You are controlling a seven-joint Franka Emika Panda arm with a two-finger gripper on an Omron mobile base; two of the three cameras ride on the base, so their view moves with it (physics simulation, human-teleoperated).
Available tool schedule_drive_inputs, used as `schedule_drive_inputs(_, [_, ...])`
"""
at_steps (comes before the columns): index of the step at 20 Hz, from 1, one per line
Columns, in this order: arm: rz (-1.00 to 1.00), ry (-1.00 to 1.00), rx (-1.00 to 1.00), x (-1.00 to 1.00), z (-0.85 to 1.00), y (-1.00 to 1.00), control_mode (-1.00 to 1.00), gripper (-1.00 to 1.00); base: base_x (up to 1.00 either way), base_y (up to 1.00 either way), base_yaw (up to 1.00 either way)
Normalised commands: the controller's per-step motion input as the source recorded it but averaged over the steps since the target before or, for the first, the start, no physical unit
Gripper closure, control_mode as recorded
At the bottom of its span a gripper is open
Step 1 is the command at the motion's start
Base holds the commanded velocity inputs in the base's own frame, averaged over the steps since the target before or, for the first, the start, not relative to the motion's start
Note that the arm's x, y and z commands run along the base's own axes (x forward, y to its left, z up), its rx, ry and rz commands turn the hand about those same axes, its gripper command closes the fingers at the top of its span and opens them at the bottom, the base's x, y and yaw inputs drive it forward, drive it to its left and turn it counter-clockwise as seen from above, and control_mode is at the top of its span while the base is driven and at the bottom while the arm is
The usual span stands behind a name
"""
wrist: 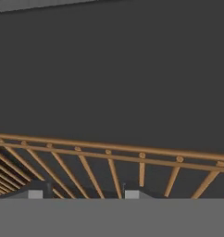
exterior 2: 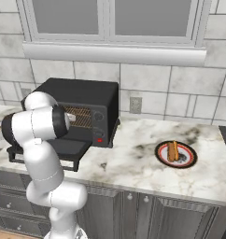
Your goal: Open the toaster oven door. Place the hotdog bun on the top rack in the toaster oven and place the chicken drumstick on the bottom rack.
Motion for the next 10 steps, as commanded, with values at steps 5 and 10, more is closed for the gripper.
schedule_drive_inputs(5, [0.00,0.33,-0.16,-0.10,-0.99,0.18,-1.00,-1.00,0.00,0.00,0.00])
schedule_drive_inputs(10, [0.00,0.38,-0.13,-0.87,-0.80,0.11,-1.00,-1.00,0.00,0.00,0.00])
